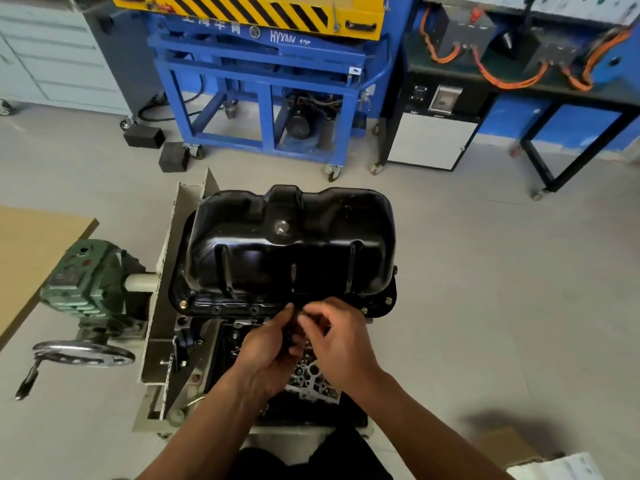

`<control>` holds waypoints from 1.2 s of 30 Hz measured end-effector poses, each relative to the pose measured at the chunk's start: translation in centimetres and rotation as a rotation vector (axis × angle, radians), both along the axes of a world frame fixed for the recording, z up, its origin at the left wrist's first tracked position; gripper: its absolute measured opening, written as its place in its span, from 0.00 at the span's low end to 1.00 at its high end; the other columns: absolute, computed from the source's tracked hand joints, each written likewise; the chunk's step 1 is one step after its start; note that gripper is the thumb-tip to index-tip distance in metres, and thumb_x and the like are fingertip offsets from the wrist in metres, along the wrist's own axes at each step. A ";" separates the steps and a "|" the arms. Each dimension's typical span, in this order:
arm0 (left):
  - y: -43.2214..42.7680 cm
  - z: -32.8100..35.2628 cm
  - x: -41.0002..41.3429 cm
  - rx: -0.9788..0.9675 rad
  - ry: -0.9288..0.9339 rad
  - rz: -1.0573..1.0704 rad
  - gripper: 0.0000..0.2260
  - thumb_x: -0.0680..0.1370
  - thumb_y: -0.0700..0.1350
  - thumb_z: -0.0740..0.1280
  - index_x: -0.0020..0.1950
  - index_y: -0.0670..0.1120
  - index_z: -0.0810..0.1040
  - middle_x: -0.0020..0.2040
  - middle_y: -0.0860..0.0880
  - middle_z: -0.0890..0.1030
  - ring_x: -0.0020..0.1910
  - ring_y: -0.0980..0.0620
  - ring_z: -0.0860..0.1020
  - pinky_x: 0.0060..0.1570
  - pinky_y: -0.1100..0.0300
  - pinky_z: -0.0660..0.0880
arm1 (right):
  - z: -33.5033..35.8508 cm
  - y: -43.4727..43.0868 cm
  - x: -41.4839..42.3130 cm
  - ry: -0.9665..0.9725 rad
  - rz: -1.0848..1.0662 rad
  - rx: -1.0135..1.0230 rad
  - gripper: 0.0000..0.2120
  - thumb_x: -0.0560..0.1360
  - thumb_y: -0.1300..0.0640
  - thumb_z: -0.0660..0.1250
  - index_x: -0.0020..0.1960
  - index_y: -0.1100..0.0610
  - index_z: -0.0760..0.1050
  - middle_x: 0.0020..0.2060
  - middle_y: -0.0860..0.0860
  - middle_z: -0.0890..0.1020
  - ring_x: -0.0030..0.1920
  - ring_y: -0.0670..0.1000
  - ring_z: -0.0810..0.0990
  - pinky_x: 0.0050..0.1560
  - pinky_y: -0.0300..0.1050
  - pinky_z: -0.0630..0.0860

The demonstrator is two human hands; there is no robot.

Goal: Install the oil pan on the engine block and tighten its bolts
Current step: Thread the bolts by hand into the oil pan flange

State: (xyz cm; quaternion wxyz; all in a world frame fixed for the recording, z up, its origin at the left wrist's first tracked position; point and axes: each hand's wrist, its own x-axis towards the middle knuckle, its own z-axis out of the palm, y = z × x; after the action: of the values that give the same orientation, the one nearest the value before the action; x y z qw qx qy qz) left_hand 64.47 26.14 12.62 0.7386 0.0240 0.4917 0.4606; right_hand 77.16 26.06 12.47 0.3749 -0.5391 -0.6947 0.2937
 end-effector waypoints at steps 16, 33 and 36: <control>1.1 -0.5 -7.0 -0.013 0.061 -0.230 0.14 0.82 0.45 0.60 0.40 0.43 0.76 0.30 0.51 0.71 0.26 0.57 0.65 0.20 0.67 0.62 | -1.3 -0.2 -5.5 -0.288 -0.319 -0.077 0.09 0.81 0.58 0.64 0.43 0.59 0.77 0.40 0.52 0.76 0.39 0.51 0.73 0.39 0.44 0.66; 2.0 0.5 -7.8 0.030 0.020 -0.208 0.12 0.81 0.44 0.61 0.40 0.42 0.75 0.31 0.50 0.69 0.28 0.56 0.63 0.20 0.67 0.62 | -1.5 0.5 -5.6 -0.325 -0.343 -0.074 0.13 0.78 0.52 0.70 0.38 0.59 0.76 0.36 0.53 0.78 0.36 0.54 0.76 0.34 0.45 0.70; 2.0 0.2 -7.8 0.031 0.017 -0.215 0.12 0.81 0.44 0.61 0.40 0.42 0.76 0.31 0.50 0.70 0.28 0.56 0.64 0.21 0.66 0.63 | -2.0 0.1 -5.3 -0.293 -0.375 -0.061 0.16 0.77 0.47 0.70 0.38 0.58 0.75 0.36 0.51 0.76 0.35 0.51 0.75 0.34 0.44 0.69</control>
State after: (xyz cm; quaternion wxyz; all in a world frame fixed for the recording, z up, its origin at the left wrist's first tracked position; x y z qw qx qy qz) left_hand 56.70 28.12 12.81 0.7791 0.0920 0.4856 0.3858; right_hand 71.81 26.12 10.46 0.3017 -0.7066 -0.6202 0.1583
